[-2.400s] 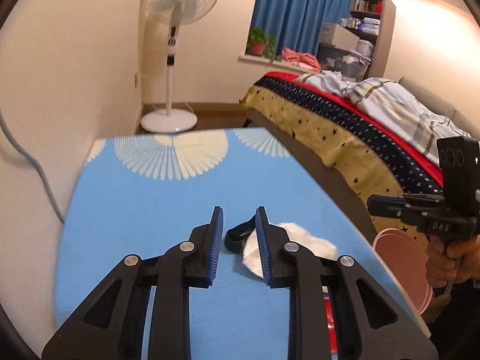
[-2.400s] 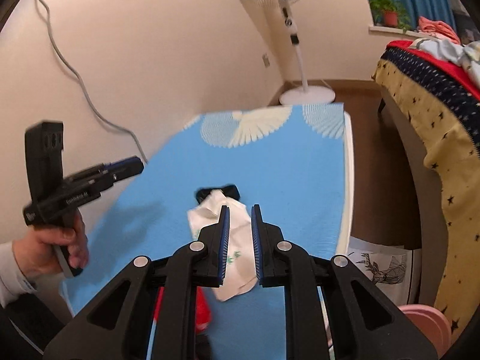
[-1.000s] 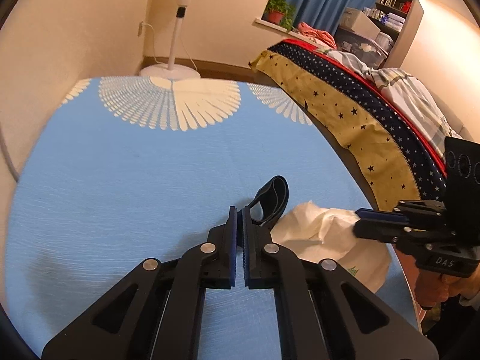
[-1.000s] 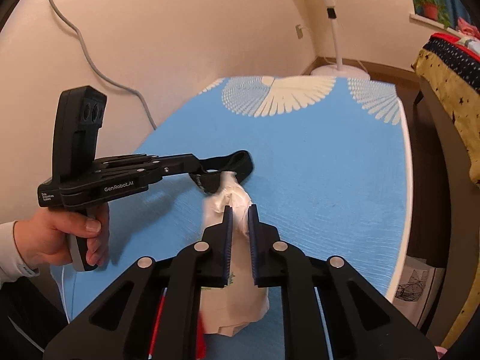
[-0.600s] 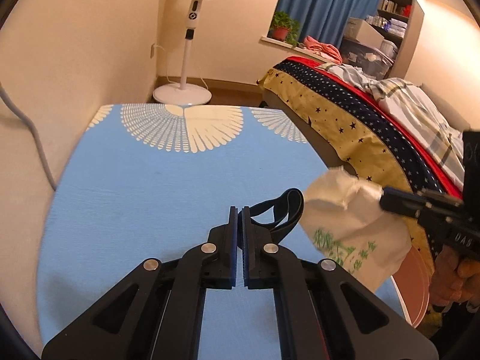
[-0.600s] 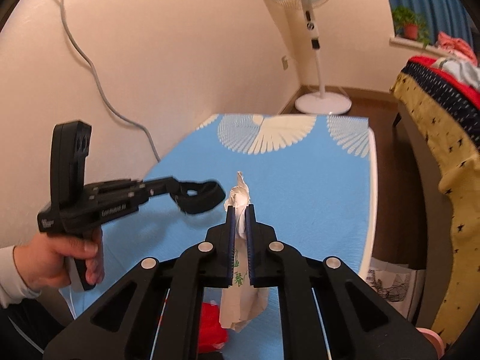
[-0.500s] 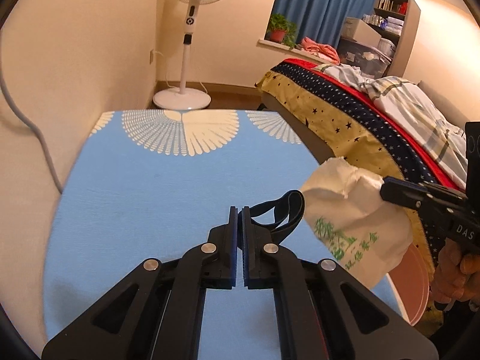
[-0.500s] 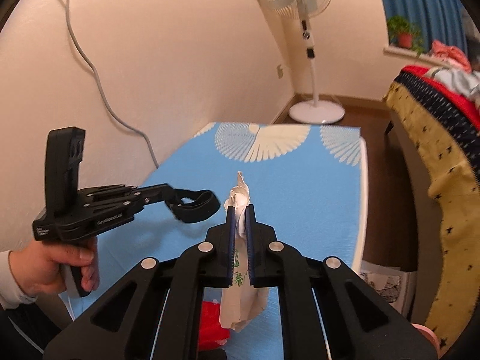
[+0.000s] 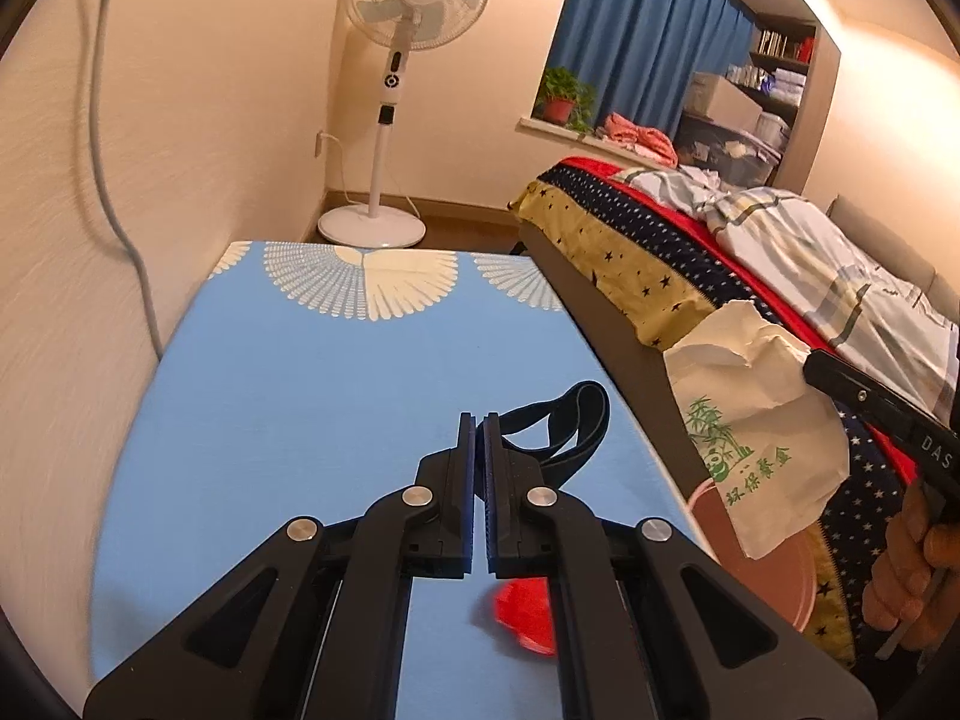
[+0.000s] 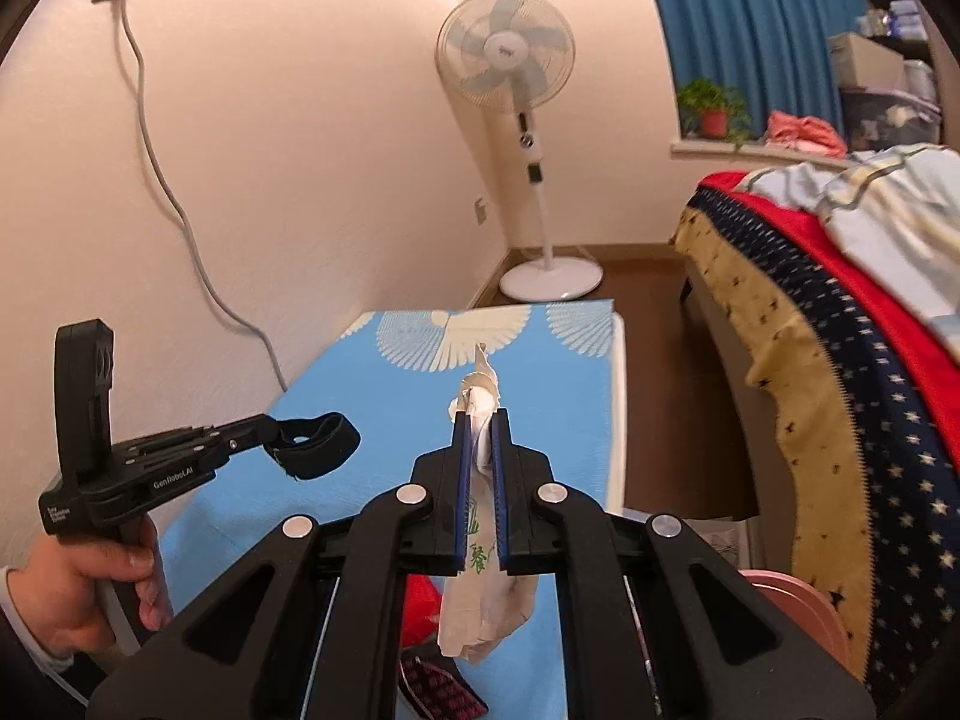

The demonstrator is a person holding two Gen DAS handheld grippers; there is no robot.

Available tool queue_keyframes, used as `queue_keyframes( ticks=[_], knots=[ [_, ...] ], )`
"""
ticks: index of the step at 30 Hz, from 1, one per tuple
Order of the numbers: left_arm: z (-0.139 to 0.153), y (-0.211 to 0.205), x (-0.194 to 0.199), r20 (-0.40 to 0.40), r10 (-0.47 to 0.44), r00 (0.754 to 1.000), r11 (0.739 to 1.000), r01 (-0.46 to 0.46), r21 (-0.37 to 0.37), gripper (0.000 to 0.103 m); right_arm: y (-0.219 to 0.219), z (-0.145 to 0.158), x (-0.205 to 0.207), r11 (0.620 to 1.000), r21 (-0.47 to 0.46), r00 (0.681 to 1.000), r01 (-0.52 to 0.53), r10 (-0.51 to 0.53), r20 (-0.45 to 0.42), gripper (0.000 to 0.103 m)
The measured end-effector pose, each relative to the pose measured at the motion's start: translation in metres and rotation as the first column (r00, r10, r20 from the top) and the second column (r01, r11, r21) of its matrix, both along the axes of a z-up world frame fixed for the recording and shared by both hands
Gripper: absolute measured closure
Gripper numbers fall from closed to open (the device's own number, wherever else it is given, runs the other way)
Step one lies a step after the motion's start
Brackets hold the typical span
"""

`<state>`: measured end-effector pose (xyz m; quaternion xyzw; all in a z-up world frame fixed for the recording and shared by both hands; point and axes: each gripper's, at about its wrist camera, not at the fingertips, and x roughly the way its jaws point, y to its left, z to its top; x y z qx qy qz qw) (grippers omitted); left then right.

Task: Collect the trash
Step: 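Lift and carry the paper bag and black strap over the pink bin with both tools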

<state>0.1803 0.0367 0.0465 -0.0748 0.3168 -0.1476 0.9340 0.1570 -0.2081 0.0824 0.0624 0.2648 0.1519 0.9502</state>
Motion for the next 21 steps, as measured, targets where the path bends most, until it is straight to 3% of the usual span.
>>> queue_keyframes(
  ticks=[14,21],
  knots=[
    [0.000,-0.037,-0.068,0.030,0.043,0.999,0.999,-0.043,-0.011,0.101,-0.037,0.007,-0.083,0.991,-0.008,0.989,0.133,-0.132,0.070,0.096],
    [-0.011,-0.050,-0.090,0.020,0.053,0.998,0.998,-0.053,-0.020,0.101,-0.059,0.000,-0.109,0.976,0.023,0.974,0.216,-0.217,0.059,0.096]
  ],
)
